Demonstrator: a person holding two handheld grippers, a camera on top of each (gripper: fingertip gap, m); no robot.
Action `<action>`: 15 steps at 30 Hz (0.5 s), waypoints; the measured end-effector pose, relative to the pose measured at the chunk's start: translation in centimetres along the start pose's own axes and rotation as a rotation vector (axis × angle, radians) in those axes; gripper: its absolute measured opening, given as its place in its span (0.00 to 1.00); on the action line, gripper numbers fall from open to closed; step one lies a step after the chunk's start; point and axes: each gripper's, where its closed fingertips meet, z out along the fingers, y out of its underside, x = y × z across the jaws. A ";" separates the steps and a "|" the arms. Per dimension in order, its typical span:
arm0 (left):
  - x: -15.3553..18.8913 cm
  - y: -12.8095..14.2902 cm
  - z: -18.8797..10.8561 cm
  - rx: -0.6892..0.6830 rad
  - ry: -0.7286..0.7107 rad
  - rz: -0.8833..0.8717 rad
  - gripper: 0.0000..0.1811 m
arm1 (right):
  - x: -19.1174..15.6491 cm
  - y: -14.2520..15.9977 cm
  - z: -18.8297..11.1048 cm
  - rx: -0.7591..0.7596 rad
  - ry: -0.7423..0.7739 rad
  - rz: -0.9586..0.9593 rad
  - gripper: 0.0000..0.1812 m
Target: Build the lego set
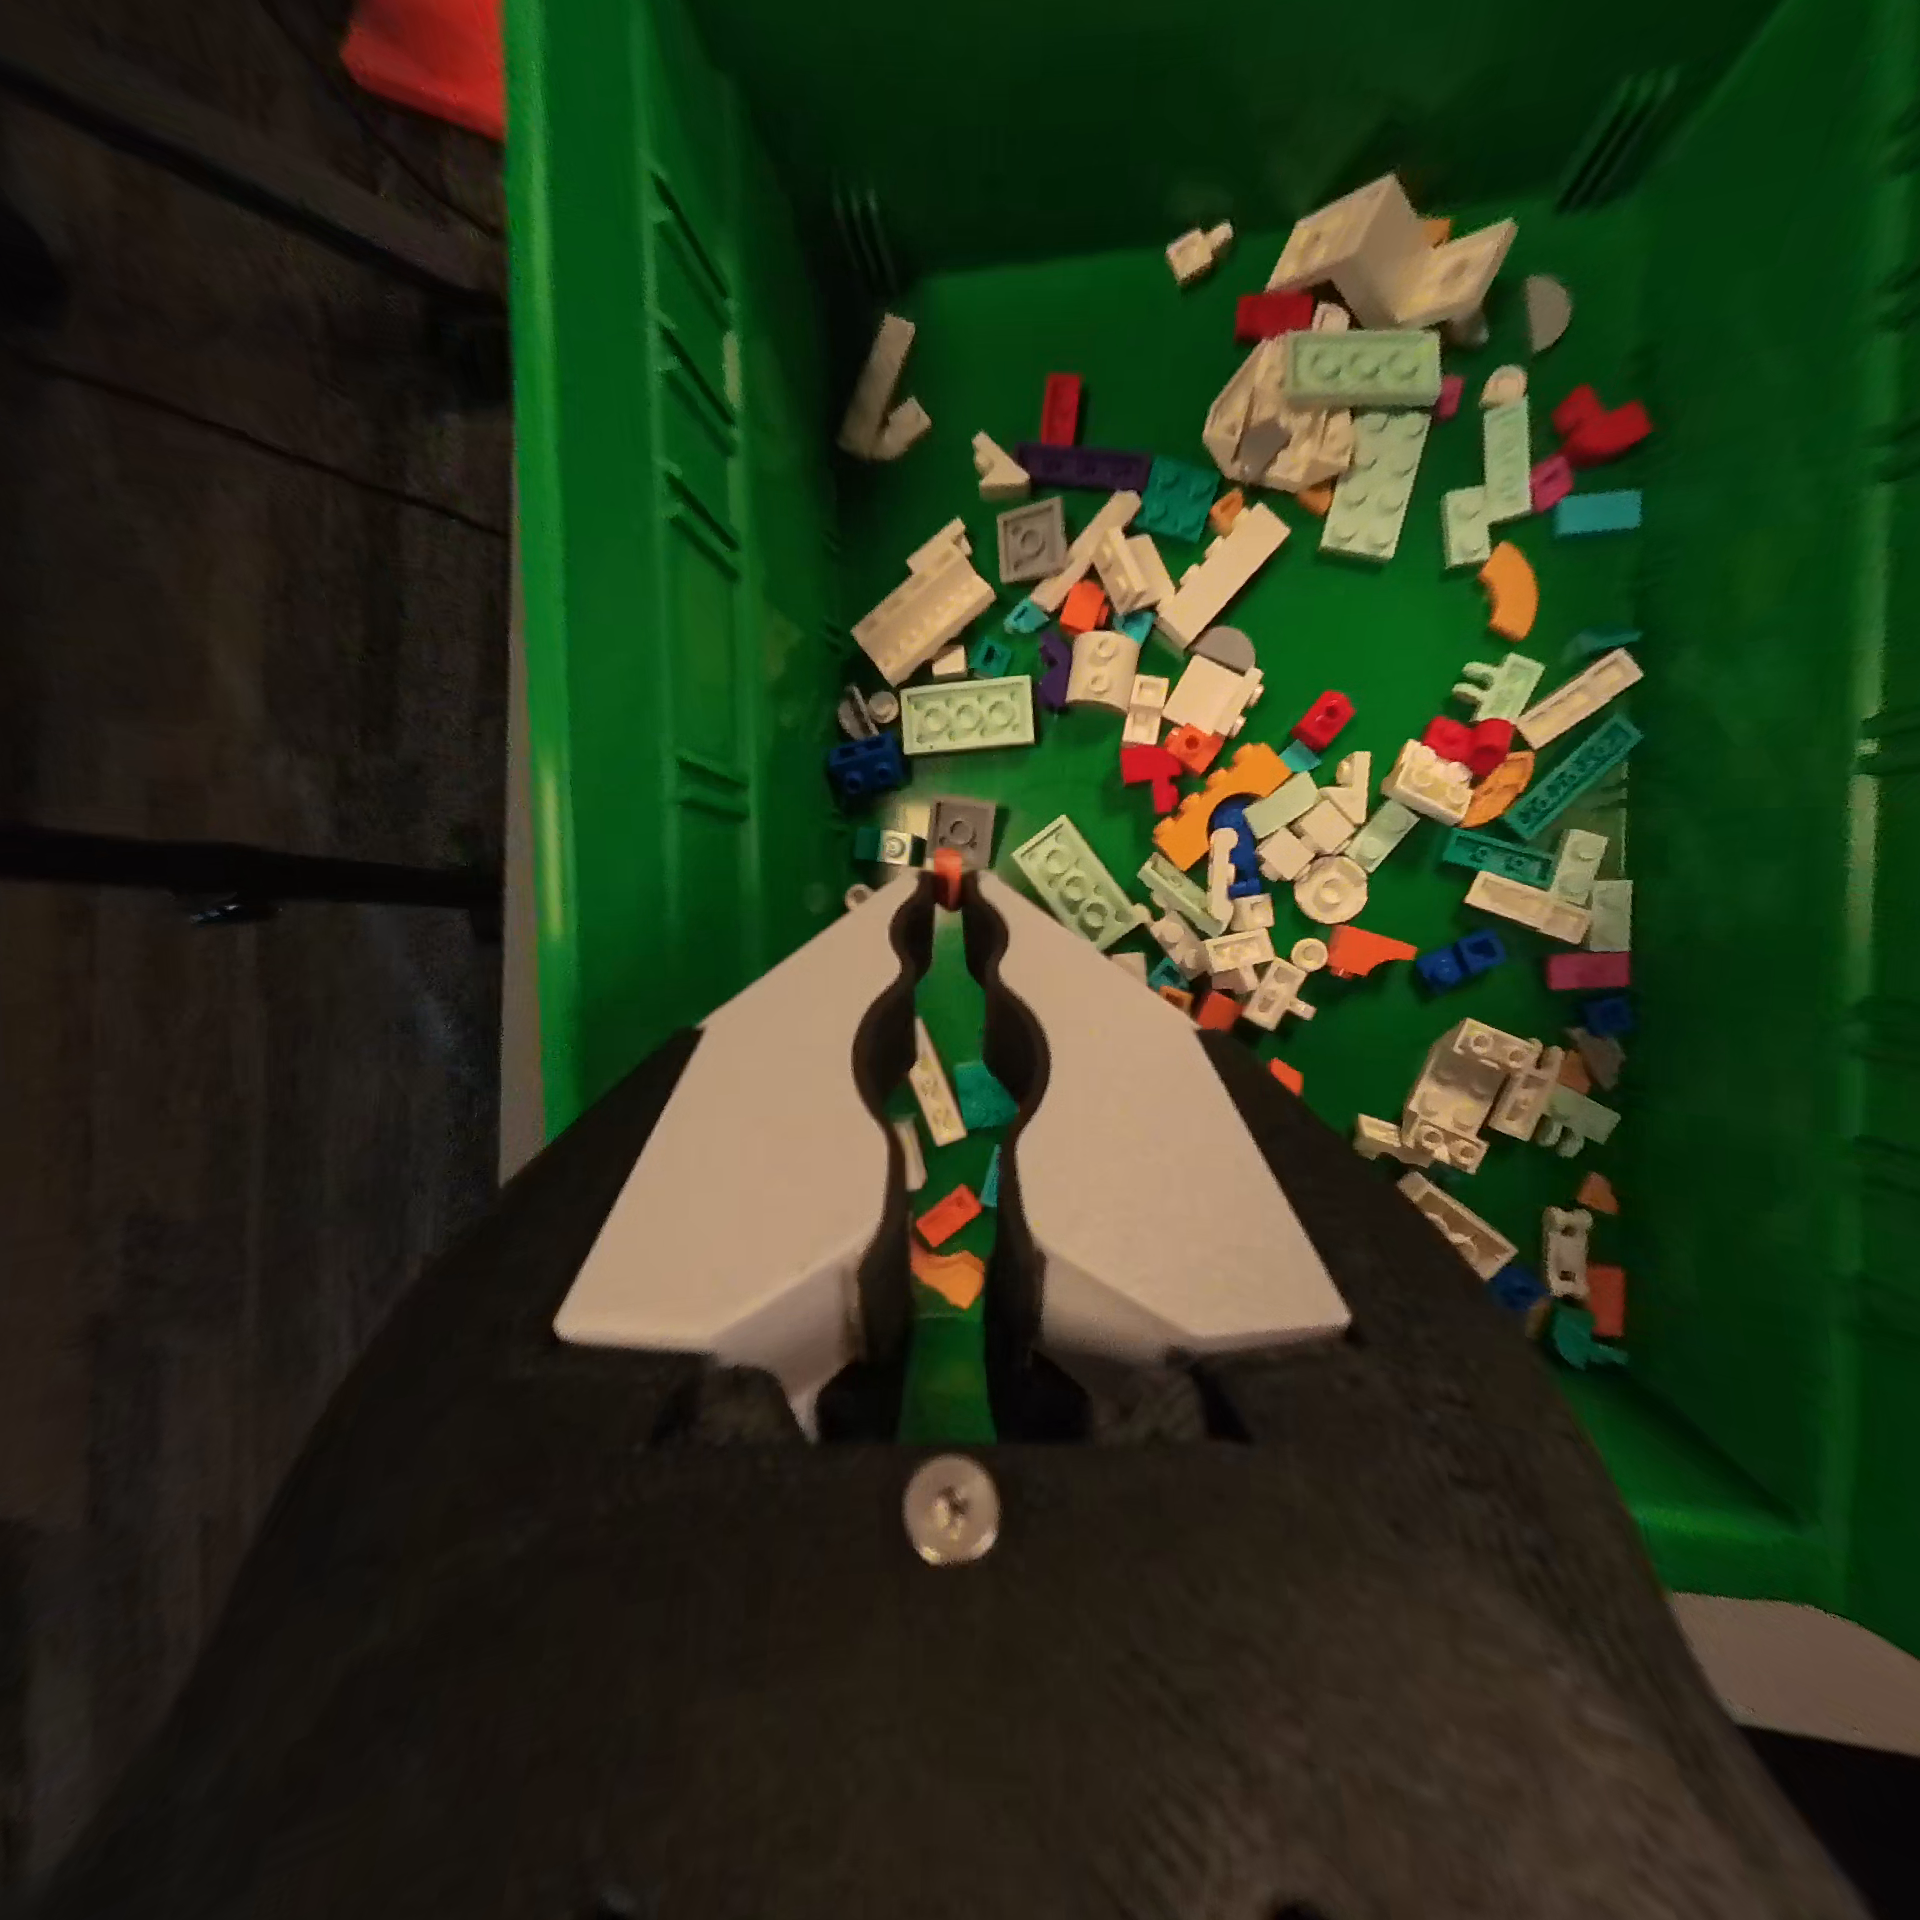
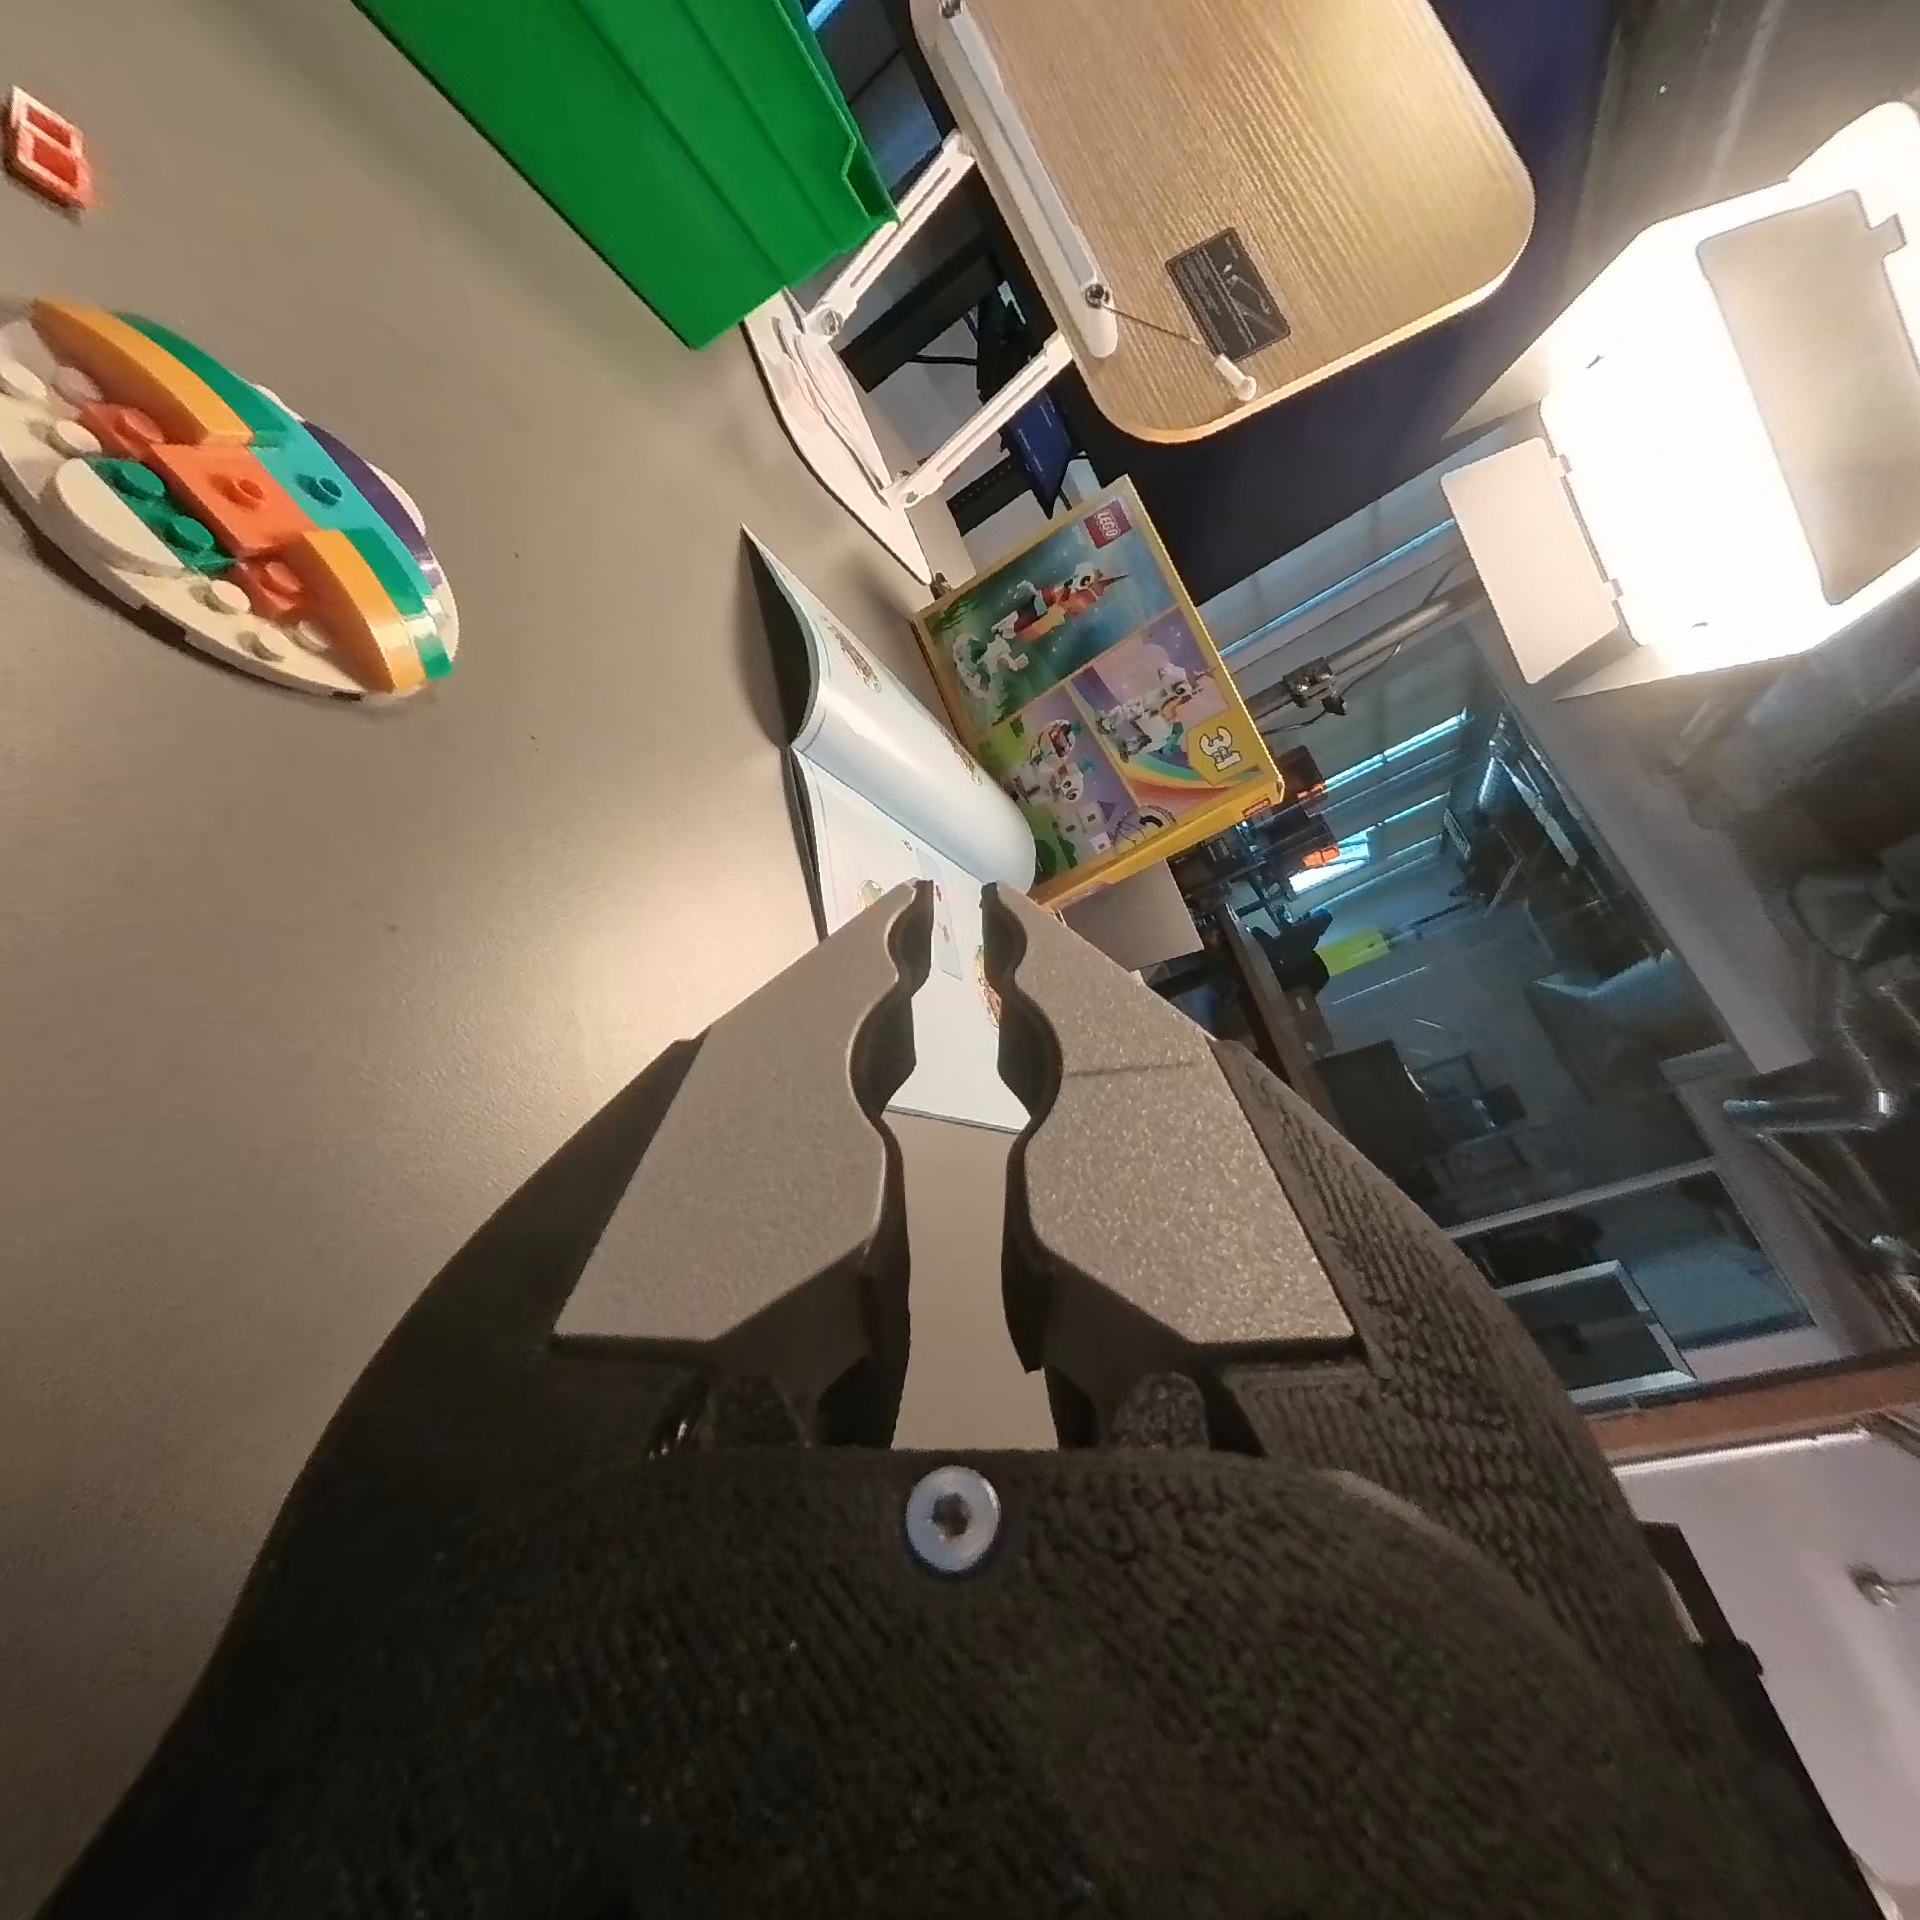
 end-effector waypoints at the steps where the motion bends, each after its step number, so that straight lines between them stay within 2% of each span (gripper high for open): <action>1: 0.0 0.0 -0.2 0.001 0.009 -0.005 0.02 | 0.0 0.0 0.0 0.000 0.000 0.000 0.04; 3: 1.3 -0.4 -0.6 0.033 0.112 0.001 0.02 | 0.0 -0.1 0.0 0.003 0.000 0.001 0.04; 6: 5.8 -2.5 -3.0 0.199 0.303 0.135 0.02 | 0.0 -0.1 0.0 0.003 0.002 0.000 0.04; 10: 12.7 -4.4 -8.2 0.397 0.371 0.378 0.02 | 0.1 0.0 0.0 0.003 0.004 0.003 0.04; 13: 18.7 -3.7 -11.9 0.490 0.458 0.569 0.02 | 0.3 -0.1 -0.1 0.006 0.010 0.002 0.04; 15: 23.4 -1.3 -12.9 0.477 0.616 0.739 0.02 | 0.3 -0.1 -0.1 0.009 0.013 0.005 0.04</action>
